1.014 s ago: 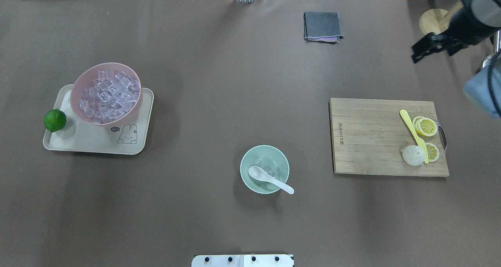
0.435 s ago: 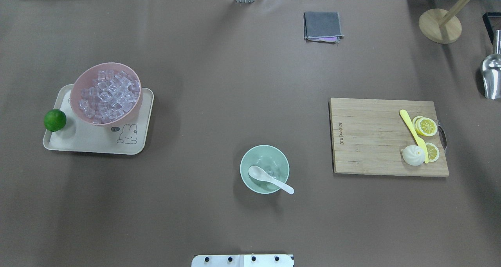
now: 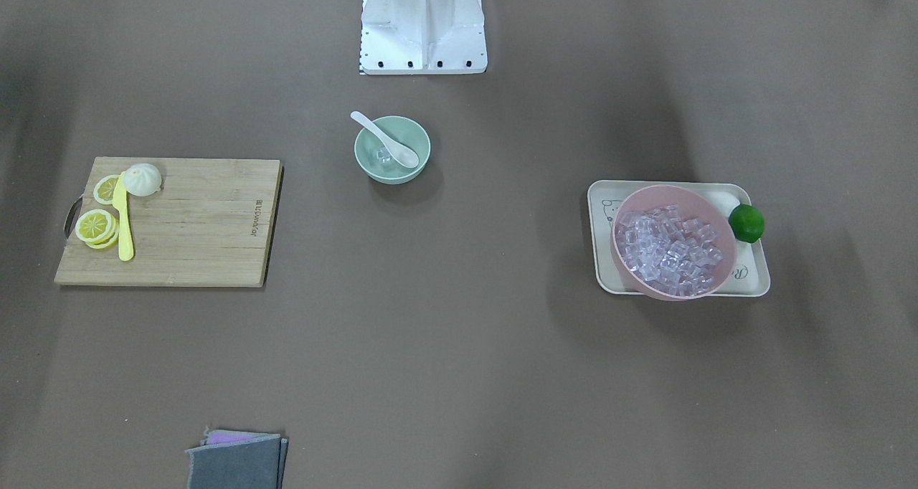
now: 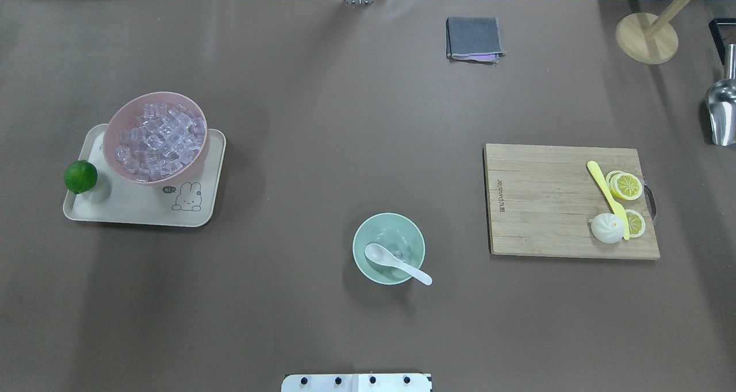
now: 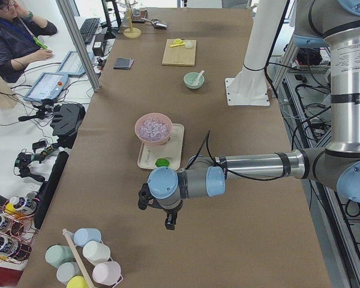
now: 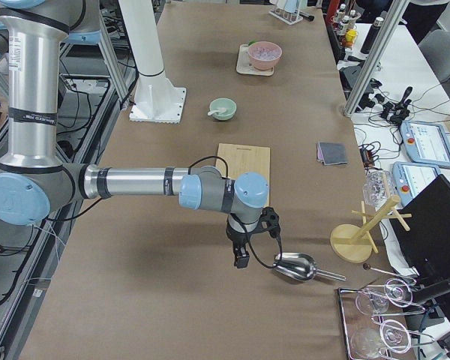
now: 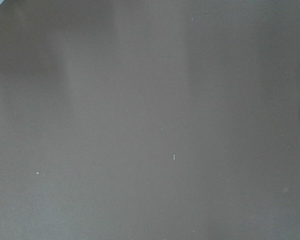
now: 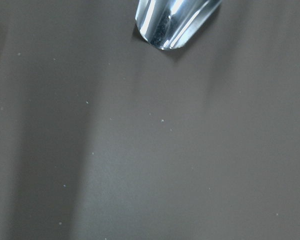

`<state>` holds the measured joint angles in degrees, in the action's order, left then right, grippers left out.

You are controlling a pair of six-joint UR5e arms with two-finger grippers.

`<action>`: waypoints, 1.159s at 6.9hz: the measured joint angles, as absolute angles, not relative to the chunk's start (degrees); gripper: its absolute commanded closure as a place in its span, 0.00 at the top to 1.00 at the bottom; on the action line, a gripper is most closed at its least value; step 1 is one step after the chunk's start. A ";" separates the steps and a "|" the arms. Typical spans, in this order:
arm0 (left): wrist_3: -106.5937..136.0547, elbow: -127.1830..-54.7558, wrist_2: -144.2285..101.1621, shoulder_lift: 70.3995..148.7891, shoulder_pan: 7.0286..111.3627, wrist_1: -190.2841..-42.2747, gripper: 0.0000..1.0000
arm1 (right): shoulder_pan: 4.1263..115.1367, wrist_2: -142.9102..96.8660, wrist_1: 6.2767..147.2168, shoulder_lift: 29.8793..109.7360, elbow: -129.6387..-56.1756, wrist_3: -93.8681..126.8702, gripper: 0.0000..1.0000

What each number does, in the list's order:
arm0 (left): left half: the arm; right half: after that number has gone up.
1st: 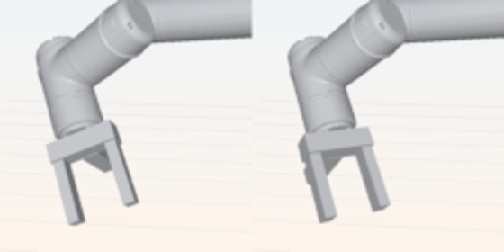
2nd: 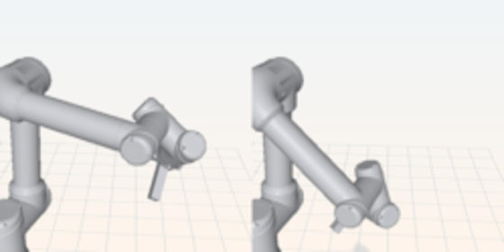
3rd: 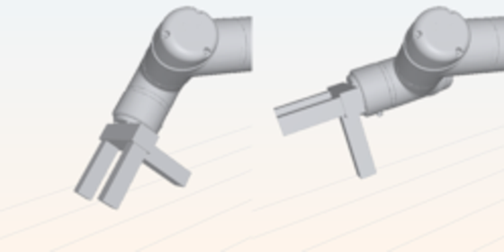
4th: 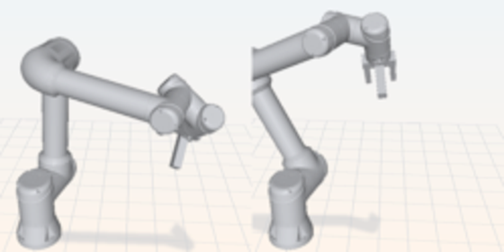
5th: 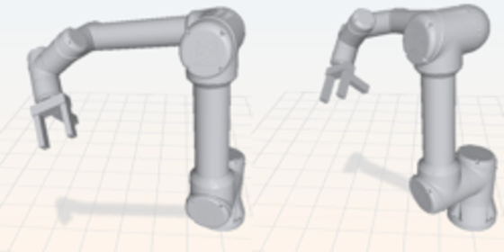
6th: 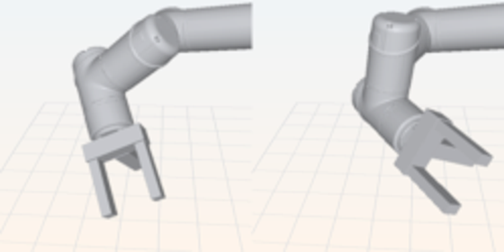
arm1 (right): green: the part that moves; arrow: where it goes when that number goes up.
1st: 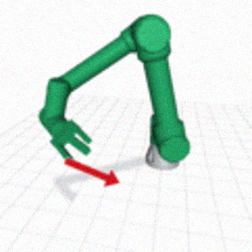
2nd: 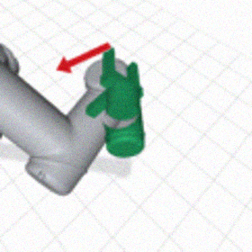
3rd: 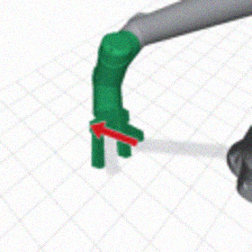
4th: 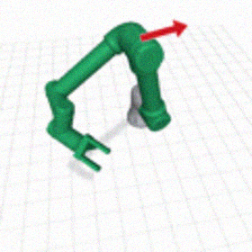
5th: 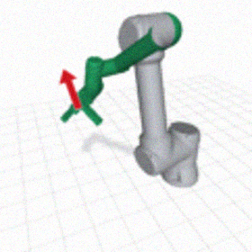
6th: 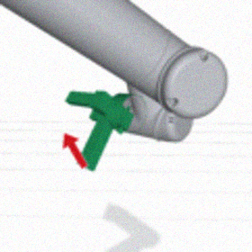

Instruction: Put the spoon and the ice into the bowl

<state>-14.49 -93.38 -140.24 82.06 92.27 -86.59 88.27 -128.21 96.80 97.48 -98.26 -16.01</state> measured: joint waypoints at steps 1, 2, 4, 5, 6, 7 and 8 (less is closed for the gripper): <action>-14.50 -93.42 -140.21 81.91 92.31 -86.83 0.98 | 88.55 -128.27 96.66 98.42 -97.76 -16.12 1.00; -14.49 -93.36 -140.17 81.83 92.33 -86.92 0.98 | 88.63 -128.38 96.62 98.83 -97.32 -16.16 1.00; -14.37 -93.41 -140.11 81.77 92.34 -86.93 0.98 | 88.68 -128.51 96.59 99.02 -96.70 -16.17 1.00; -14.36 -93.55 -140.10 81.72 92.39 -86.92 0.98 | 88.68 -128.55 96.59 99.04 -96.59 -16.16 1.00; -14.39 -93.76 -140.10 81.68 92.43 -86.92 0.98 | 88.68 -128.57 96.59 99.05 -96.53 -16.12 1.00; -14.39 -93.95 -140.10 81.67 92.44 -86.92 0.98 | 88.68 -128.60 96.59 99.04 -96.58 -16.10 1.00; -14.36 -94.16 -140.10 81.66 92.48 -86.92 0.99 | 88.68 -128.85 96.57 99.00 -96.66 -16.09 1.00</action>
<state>-14.36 -94.16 -140.10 81.66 92.48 -86.92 88.68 -128.85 96.57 99.00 -96.66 -16.09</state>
